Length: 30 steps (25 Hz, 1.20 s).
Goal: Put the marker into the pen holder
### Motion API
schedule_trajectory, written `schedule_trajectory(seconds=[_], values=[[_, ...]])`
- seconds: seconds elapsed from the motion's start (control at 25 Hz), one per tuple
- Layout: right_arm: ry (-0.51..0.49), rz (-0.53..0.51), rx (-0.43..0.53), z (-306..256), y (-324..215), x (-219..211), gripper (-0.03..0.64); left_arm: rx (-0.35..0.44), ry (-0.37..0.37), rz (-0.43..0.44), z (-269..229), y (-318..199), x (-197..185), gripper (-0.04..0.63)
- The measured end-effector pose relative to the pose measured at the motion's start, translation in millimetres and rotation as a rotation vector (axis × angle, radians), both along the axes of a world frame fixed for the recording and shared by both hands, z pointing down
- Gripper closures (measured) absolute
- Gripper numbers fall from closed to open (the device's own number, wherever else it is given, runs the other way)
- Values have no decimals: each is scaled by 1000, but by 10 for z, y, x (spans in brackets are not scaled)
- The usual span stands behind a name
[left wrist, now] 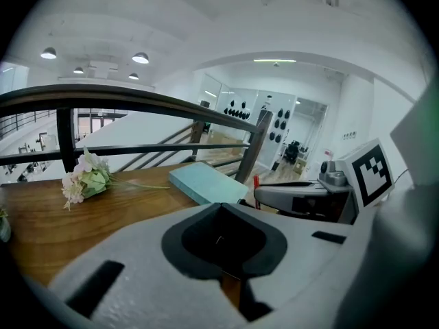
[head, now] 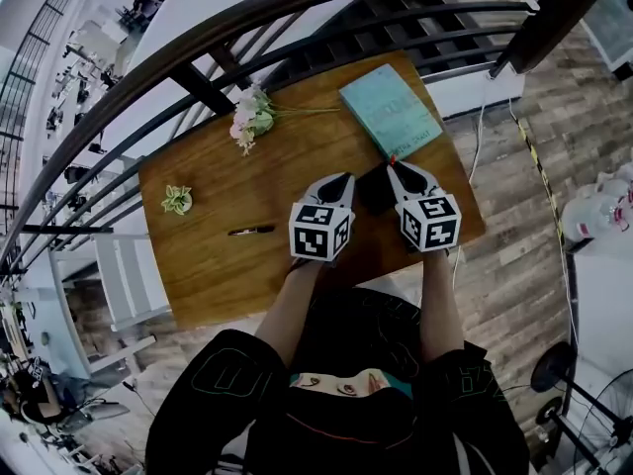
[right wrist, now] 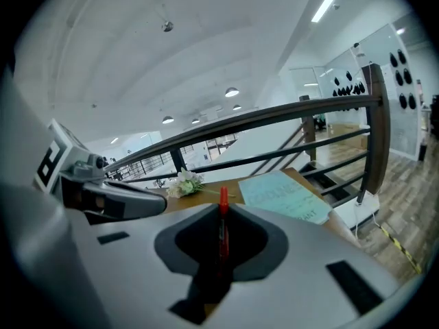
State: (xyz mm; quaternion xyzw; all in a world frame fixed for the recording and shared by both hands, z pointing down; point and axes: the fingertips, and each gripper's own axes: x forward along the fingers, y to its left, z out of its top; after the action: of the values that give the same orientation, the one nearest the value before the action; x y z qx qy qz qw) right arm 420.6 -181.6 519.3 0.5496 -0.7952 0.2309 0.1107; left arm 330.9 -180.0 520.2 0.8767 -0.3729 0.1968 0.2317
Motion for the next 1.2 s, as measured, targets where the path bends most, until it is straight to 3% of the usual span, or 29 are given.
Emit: schedule_trajectory(seconds=[0.16, 0.4, 1.0, 1.2], values=[[60, -50, -10, 60, 78, -21, 568, 10, 0, -8, -21, 34, 48, 588], [47, -57, -14, 80, 190, 5, 561, -1, 1, -23, 40, 133, 32, 588], [2, 45, 3, 14, 555, 149, 611, -40, 3, 24, 187, 428, 20, 588], [-9, 84, 65, -194, 616, 21, 612, -45, 6, 26, 158, 549, -168, 588]])
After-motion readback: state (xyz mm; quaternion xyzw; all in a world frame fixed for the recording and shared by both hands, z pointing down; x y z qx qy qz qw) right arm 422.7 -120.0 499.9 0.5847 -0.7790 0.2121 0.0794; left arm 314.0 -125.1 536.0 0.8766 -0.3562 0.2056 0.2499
